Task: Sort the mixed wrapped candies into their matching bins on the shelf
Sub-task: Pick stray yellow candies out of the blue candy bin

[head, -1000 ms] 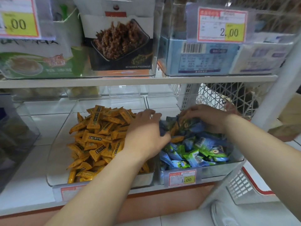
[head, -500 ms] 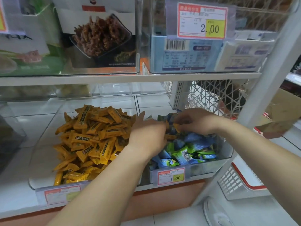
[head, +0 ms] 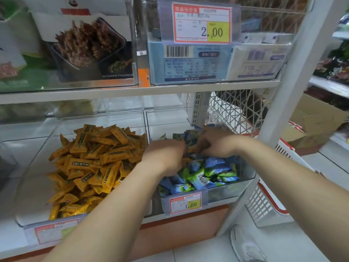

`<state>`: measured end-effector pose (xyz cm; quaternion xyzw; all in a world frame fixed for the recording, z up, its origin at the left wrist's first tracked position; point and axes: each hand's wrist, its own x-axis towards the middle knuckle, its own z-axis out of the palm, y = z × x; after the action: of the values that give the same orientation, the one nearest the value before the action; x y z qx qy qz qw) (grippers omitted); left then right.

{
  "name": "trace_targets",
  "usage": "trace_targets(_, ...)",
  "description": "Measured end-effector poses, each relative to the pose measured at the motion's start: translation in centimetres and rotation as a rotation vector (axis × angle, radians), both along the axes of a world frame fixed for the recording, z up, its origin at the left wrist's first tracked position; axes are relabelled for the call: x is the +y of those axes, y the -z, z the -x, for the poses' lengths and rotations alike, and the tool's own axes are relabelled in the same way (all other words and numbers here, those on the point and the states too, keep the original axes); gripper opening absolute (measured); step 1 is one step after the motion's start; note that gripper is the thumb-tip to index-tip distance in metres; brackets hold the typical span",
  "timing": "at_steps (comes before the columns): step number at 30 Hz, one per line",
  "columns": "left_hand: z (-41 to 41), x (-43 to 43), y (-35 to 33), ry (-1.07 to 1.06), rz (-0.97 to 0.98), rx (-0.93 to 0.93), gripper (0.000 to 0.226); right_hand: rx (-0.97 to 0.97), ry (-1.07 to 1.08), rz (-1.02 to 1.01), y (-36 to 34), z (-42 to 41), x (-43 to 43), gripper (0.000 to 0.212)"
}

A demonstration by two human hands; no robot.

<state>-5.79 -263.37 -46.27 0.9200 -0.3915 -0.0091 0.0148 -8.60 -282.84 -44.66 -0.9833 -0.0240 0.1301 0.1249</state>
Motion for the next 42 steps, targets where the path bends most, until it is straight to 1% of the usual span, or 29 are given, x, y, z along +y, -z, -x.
trace_targets(2, 0.0, 0.4, 0.0, -0.018, 0.116, 0.007, 0.014, -0.01, -0.003, 0.033, 0.0, -0.3, 0.2, 0.009)
trace_targets(4, 0.1, 0.8, -0.2, -0.045, 0.31, 0.033, 0.016, 0.056, 0.011, 0.041, -0.1, -0.6, 0.5, 0.009)
trace_targets(6, 0.2, 1.1, -0.5, -0.061, 0.518, 0.05, 0.02, 0.077, 0.042, 0.036, -0.1, -1.0, 0.6, 0.004)
trace_targets(9, 0.2, 1.8, -1.0, -0.127, 0.802, 0.089, 0.017, 0.135, 0.061, 0.076, -0.2, -1.5, 0.8, 0.032)
trace_targets(11, 0.0, 2.4, -1.1, -0.221, 0.956, 0.192, 0.017, 0.147, 0.051, 0.087, 0.0, -1.6, 0.8, 0.041)
trace_targets(13, -0.3, 3.1, -1.1, -0.301, 1.05, 0.302, 0.026, 0.103, 0.05, 0.083, 0.0, -1.7, 0.6, 0.037)
trace_targets(15, -0.6, 3.7, -1.0, -0.323, 1.126, 0.372, 0.027, -0.031, 0.091, 0.045, -0.4, -1.6, 0.7, 0.025)
trace_targets(16, -0.7, 4.0, -1.0, -0.325, 1.173, 0.408, 0.021, -0.138, 0.134, -0.035, -0.7, -1.5, 0.9, 0.025)
trace_targets(17, -0.7, 4.1, -1.1, -0.333, 1.234, 0.467, 0.014, -0.257, 0.202, -0.174, -1.1, -1.2, 1.3, 0.028)
trace_targets(18, -0.6, 4.1, -1.2, -0.346, 1.297, 0.548, 0.009, -0.373, 0.279, -0.367, -1.4, -1.0, 1.9, 0.029)
trace_targets(19, -0.7, 4.1, -1.2, -0.367, 1.344, 0.61, 0.011, -0.455, 0.335, -0.585, -1.6, -0.7, 2.7, 0.028)
trace_targets(20, -0.7, 4.1, -1.2, -0.394, 1.371, 0.649, 0.018, -0.492, 0.351, -0.782, -1.7, -0.5, 3.8, 0.025)
trace_targets(21, -0.8, 3.9, -1.2, -0.417, 1.395, 0.682, 0.022, -0.496, 0.331, -0.92, -1.8, -0.4, 5.0, 0.021)
trace_targets(22, -0.7, 3.8, -1.3, -0.433, 1.434, 0.72, 0.025, -0.499, 0.298, -0.99, -1.8, -0.4, 6.3, 0.019)
trace_targets(23, -0.6, 3.7, -1.5, -0.444, 1.485, 0.767, 0.026, -0.513, 0.272, -1.015, -1.7, -0.4, 7.5, 0.018)
trace_targets(25, -0.5, 3.6, -1.9, -0.45, 1.561, 0.836, 0.027, -0.549, 0.254, -1.01, -1.7, -0.8, 9.7, 0.016)
trace_targets(26, -0.7, 3.7, -2.0, -0.44, 1.557, 0.813, 0.026, -0.544, 0.218, -0.979, -1.7, -1.1, 10.3, 0.015)
trace_targets(27, -0.9, 4.1, -2.0, -0.43, 1.51, 0.732, 0.026, -0.515, 0.15, -0.939, -1.7, -1.4, 10.6, 0.015)
trace_targets(29, -1.5, 5.3, -2.0, -0.428, 1.315, 0.458, 0.032, -0.435, 0.027, -0.881, -1.6, -1.9, 10.4, 0.02)
trace_targets(31, -2.3, 7.0, -2.0, -0.456, 1.066, 0.201, 0.036, -0.436, 0.067, -0.805, -1.1, -2.7, 8.9, 0.017)
trace_targets(33, -2.8, 8.3, -2.0, -0.522, 0.783, 0.088, 0.045, -0.467, 0.178, -0.596, -0.4, -3.8, 6.8, 0.009)
trace_targets(34, -2.9, 8.7, -2.1, -0.557, 0.615, 0.039, 0.05, -0.418, 0.212, -0.482, 0.0, -4.4, 5.8, 0.015)
trace_targets(35, -2.9, 9.0, -2.0, -0.572, 0.482, -0.018, 0.055, -0.314, 0.22, -0.38, 0.6, -4.8, 4.9, 0.029)
trace_targets(36, -2.8, 9.2, -2.0, -0.56, 0.425, -0.066, 0.059, -0.184, 0.202, -0.266, 1.3, -5.2, 4.3, 0.048)
trace_targets(37, -2.6, 9.2, -2.0, -0.526, 0.442, -0.086, 0.061, -0.073, 0.169, -0.14, 1.9, -5.4, 3.9, 0.065)
trace_targets(38, -2.4, 9.1, -2.1, -0.479, 0.498, -0.073, 0.061, 0.004, 0.133, -0.028, 2.4, -5.6, 3.7, 0.075)
trace_targets(39, -2.2, 9.0, -2.0, -0.427, 0.564, -0.029, 0.058, 0.046, 0.108, 0.039, 2.9, -5.8, 3.6, 0.076)
trace_targets(40, -1.8, 8.7, -1.8, -0.375, 0.596, 0.033, 0.057, 0.069, 0.097, 0.065, 3.3, -6.1, 3.6, 0.073)
trace_targets(42, -1.2, 8.1, -1.2, -0.293, 0.528, 0.126, 0.06, 0.066, 0.099, 0.051, 3.7, -6.4, 3.8, 0.07)
